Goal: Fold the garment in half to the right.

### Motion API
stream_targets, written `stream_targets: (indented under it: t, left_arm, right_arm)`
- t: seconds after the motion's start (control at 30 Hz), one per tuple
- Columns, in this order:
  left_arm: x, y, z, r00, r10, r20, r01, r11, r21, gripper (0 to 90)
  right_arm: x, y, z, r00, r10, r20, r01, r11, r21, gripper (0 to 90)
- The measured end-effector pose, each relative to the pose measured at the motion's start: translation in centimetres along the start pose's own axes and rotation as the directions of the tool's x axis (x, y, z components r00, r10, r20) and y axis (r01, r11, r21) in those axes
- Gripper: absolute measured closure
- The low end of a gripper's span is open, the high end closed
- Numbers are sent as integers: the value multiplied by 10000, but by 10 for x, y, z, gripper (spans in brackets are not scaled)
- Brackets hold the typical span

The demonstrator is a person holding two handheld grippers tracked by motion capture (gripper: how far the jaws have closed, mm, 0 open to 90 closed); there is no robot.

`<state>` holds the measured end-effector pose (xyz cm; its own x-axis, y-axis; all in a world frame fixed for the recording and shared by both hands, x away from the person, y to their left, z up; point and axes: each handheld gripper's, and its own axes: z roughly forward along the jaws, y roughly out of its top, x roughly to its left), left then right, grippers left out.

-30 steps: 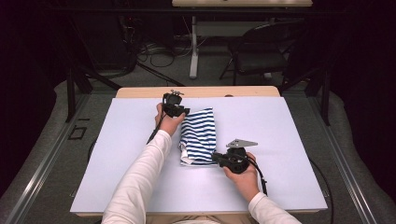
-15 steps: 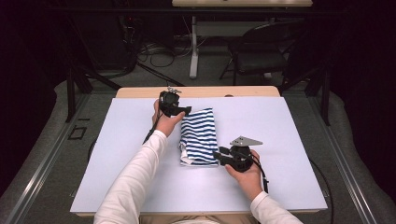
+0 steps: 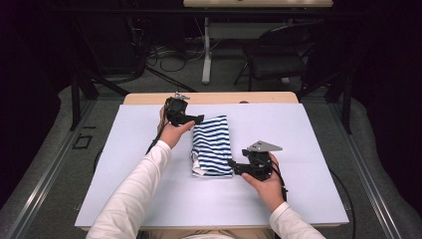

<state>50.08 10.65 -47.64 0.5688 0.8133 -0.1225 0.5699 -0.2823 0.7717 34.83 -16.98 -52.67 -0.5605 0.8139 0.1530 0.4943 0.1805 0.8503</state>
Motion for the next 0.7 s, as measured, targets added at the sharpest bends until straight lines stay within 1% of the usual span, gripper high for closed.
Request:
stream_targets:
  t: [0.1, 0.17, 0.23, 0.27, 0.33, 0.4, 0.47, 0.57, 0.7]
  left_arm:
    - [0, -2, -5, 10000, 45, 0, -45, 9999, -118, 67]
    - [0, -3, -9, 9999, 8, 111, -6, 9999, -138, 54]
    - [-1, -4, -12, 9999, -2, 171, 5, 9998, -206, 37]
    - [-1, -5, -15, 9998, 8, 212, -4, 9998, -203, 29]
    - [-1, -7, -19, 9995, -48, 302, 54, 9998, -209, 16]
    - [-1, -10, -24, 9995, -22, 315, 29, 9998, -215, 4]
    - [-1, -13, -28, 9992, -45, 386, 54, 9997, -227, 4]
    - [-2, -18, -34, 9989, 43, 471, -33, 9998, -218, 4]
    - [-4, -25, -42, 9974, 101, 710, -80, 9995, -298, 4]
  right_arm:
    - [1, 3, -2, 9996, -193, 215, 194, 9998, -82, 183]
    - [2, 4, -3, 9990, -291, 325, 296, 9995, -138, 149]
    - [3, 5, -4, 9985, -384, 381, 392, 9990, -205, 138]
    - [4, 6, -4, 9982, -429, 421, 439, 9987, -247, 114]
    - [6, 7, -5, 9983, -408, 427, 419, 9988, -239, 34]
    - [6, 8, -5, 9979, -482, 441, 491, 9986, -211, 0]
    - [7, 9, -5, 9976, -528, 446, 540, 9982, -252, 0]
    - [8, 10, -7, 9982, -456, 383, 466, 9986, -243, 0]
    - [9, 12, -8, 9976, -602, 347, 613, 9976, -318, 0]
